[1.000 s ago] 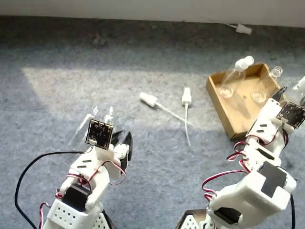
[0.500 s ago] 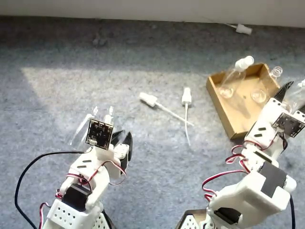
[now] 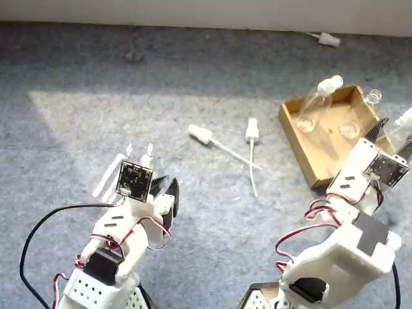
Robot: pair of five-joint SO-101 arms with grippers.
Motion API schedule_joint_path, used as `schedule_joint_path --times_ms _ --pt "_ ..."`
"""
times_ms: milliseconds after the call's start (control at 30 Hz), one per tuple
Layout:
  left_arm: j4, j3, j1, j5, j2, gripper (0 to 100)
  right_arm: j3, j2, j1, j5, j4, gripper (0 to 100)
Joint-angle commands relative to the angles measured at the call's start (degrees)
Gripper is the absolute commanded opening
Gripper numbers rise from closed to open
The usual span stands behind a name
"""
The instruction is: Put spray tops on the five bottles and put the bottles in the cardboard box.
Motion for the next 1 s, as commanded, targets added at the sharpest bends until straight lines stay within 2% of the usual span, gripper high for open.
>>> schedule_joint_path --times_ms 0,433,600,967 --pt "-1.1 -0.3 -0.5 -0.6 0.1 0 -4.3 2.6 -0.9 -0.2 -1.8 14.9" --pt "-1.2 0.5 -0.5 -0.8 0.1 0 -12.9 10.7 -1.4 -0.5 -1.8 14.9" --pt "-5.5 2.3 -0.6 -0.8 0.1 0 -16.3 14.2 -1.4 -0.5 -1.8 14.9" --pt "-5.3 2.3 -0.6 -0.8 0.1 0 -23.1 22.5 -1.4 -0.4 -1.8 14.9"
